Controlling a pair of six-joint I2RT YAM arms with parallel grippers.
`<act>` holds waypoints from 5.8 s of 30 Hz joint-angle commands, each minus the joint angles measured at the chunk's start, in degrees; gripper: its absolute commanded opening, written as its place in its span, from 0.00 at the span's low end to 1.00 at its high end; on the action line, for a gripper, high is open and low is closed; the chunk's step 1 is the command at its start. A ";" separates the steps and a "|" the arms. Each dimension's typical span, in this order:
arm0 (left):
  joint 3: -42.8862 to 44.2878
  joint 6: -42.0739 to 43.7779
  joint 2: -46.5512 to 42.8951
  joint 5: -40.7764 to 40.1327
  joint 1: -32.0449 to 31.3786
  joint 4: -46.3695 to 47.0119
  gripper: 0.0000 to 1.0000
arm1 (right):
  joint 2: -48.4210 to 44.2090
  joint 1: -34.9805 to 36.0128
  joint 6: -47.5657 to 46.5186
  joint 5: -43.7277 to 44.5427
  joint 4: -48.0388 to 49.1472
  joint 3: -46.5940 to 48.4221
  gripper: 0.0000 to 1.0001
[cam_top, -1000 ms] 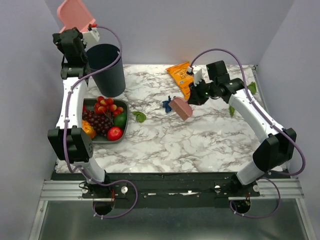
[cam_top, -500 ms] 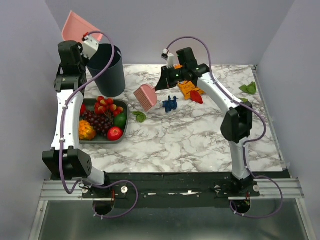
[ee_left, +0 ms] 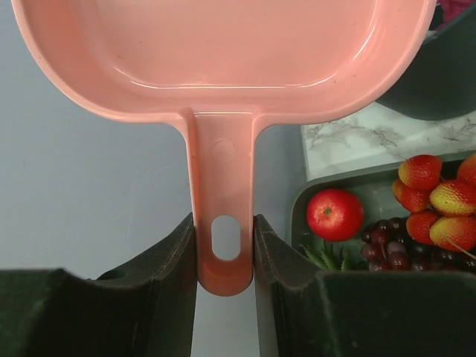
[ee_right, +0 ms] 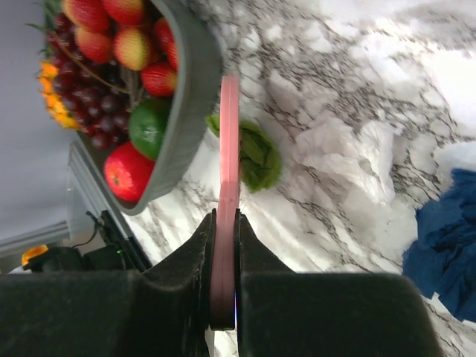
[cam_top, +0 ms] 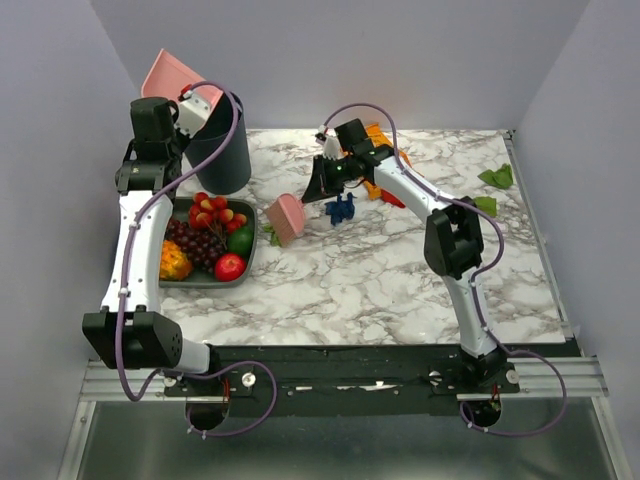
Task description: Sweep away the paper scraps from the table
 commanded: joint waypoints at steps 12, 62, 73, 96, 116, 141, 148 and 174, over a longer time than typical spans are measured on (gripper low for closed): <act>-5.90 -5.83 -2.57 6.25 -11.72 -6.12 0.00 | -17.25 0.20 -9.69 13.54 -6.06 -22.12 0.01; -17.33 -6.70 -7.32 12.76 -16.30 -18.78 0.00 | -28.93 -4.37 -23.48 17.21 -6.67 -33.89 0.01; -14.78 -1.70 0.07 16.61 -19.20 -22.81 0.00 | -46.11 -9.38 -30.53 19.59 -6.15 -41.21 0.01; -24.26 0.78 8.42 17.34 -33.44 -25.10 0.00 | -34.77 -10.53 -49.61 43.96 1.41 -33.65 0.01; -27.08 -4.86 8.94 16.81 -34.84 -21.50 0.00 | -39.42 -0.25 -50.23 29.38 -6.05 -46.92 0.01; -28.67 -3.19 7.45 15.58 -36.60 -23.08 0.00 | -48.40 0.46 -44.52 33.51 -3.60 -52.90 0.01; -27.70 -4.06 9.82 15.92 -38.45 -20.98 0.00 | -43.13 1.87 -38.46 19.89 -5.79 -47.19 0.01; -27.35 -5.82 10.00 16.98 -39.24 -20.53 0.00 | -44.26 -1.47 -44.85 31.26 -5.89 -38.30 0.00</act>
